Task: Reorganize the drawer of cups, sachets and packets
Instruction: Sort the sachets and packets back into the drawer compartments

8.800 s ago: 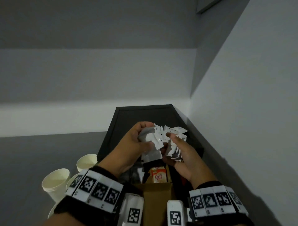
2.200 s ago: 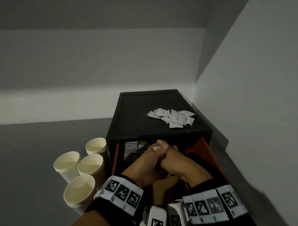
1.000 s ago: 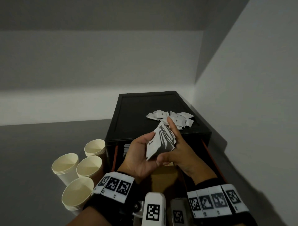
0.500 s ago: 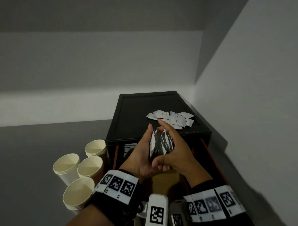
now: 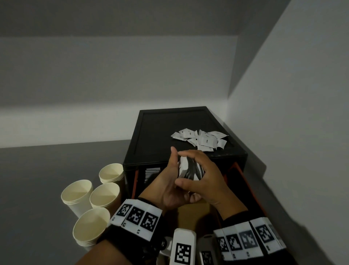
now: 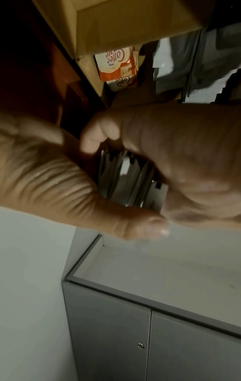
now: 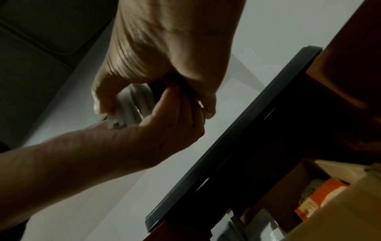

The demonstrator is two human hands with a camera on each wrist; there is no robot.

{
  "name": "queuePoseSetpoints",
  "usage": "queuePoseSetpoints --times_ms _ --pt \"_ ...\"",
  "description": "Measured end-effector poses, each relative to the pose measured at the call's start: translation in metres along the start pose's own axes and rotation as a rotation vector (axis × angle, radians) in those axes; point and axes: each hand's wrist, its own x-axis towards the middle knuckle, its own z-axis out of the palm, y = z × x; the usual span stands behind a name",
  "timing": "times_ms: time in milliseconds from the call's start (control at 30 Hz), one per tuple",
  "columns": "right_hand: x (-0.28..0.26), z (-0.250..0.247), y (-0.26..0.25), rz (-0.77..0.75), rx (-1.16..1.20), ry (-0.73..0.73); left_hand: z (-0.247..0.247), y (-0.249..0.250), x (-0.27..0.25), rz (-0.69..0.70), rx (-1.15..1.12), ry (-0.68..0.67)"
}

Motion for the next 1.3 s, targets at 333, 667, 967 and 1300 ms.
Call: queuePoseSetpoints --times_ms 333,667,967,1300 --pt "0.000 0.001 -0.004 -0.020 0.073 0.061 0.001 0.002 -0.004 0.031 -0.028 -0.065" --pt "0.000 -0.003 -0.004 -0.005 0.130 0.051 -0.005 0.002 0.001 0.074 0.033 -0.024" --pt "0.000 -0.007 -0.005 0.089 0.257 0.006 -0.009 0.000 -0.007 0.145 0.080 -0.140" --pt "-0.002 -0.004 -0.004 0.134 0.112 0.006 -0.003 0.001 0.001 0.149 0.069 -0.078"
